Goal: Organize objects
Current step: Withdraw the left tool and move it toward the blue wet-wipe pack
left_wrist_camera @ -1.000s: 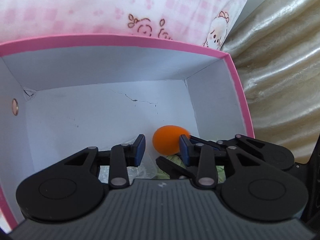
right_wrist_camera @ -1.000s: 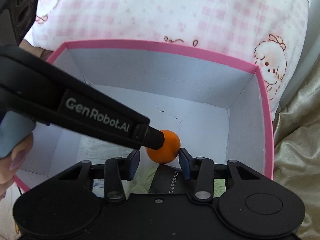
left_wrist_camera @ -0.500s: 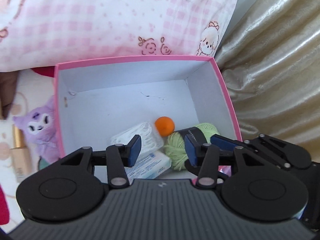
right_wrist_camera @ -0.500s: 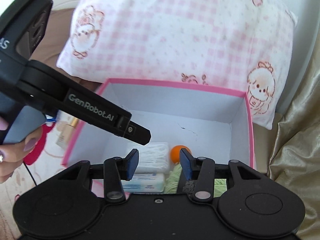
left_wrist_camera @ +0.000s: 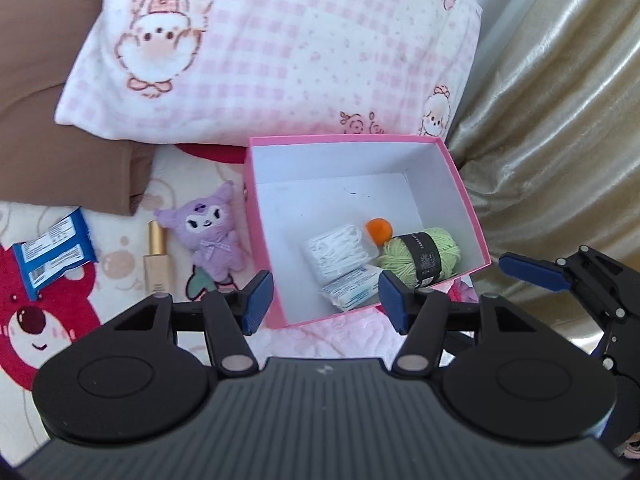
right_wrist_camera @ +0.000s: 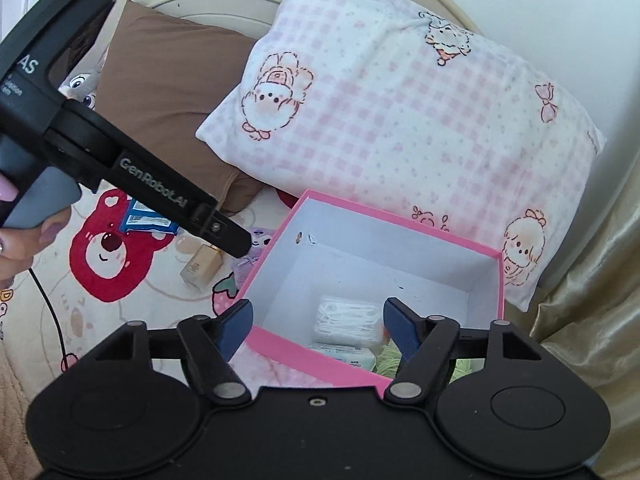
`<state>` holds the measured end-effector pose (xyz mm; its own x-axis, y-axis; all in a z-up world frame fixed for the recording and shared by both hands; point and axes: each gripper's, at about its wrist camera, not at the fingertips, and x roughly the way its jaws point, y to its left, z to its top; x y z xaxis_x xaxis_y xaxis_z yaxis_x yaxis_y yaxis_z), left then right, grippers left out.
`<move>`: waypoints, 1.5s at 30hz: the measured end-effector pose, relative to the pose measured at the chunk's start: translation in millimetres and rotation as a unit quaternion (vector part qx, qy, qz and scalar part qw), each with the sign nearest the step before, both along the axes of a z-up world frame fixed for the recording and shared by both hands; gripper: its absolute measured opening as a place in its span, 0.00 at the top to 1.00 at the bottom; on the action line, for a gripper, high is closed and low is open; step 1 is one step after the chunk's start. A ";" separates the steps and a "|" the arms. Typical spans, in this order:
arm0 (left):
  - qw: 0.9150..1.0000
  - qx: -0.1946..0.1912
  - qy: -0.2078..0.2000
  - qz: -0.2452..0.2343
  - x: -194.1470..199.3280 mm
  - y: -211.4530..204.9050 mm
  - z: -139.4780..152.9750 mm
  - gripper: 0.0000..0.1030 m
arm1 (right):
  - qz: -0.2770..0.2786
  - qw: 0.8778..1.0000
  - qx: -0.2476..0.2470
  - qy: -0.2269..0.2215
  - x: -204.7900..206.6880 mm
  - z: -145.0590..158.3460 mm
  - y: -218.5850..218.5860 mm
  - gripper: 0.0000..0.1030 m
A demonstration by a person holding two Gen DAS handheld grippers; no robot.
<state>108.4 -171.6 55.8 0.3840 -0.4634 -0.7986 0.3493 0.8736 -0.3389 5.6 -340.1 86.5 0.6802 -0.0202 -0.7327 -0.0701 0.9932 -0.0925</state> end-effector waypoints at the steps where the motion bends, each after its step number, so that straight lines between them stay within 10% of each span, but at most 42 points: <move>1: 1.000 0.002 -0.002 0.008 -4.5 9.1 2.1 0.43 | 0.001 1.000 -0.001 0.001 -0.9 1.5 4.6 0.23; 18: 0.994 0.062 0.002 0.086 -33.0 132.1 2.0 0.29 | 0.089 0.996 0.011 0.025 18.8 6.8 102.2 0.08; 26: 0.987 0.064 -0.039 0.144 -18.3 169.8 -18.8 0.06 | 0.132 0.990 0.047 0.024 74.3 -22.7 131.3 0.08; 45: 0.968 0.015 -0.010 0.251 74.5 267.8 -158.5 0.11 | 0.153 0.982 0.115 -0.011 196.0 -160.8 185.6 0.13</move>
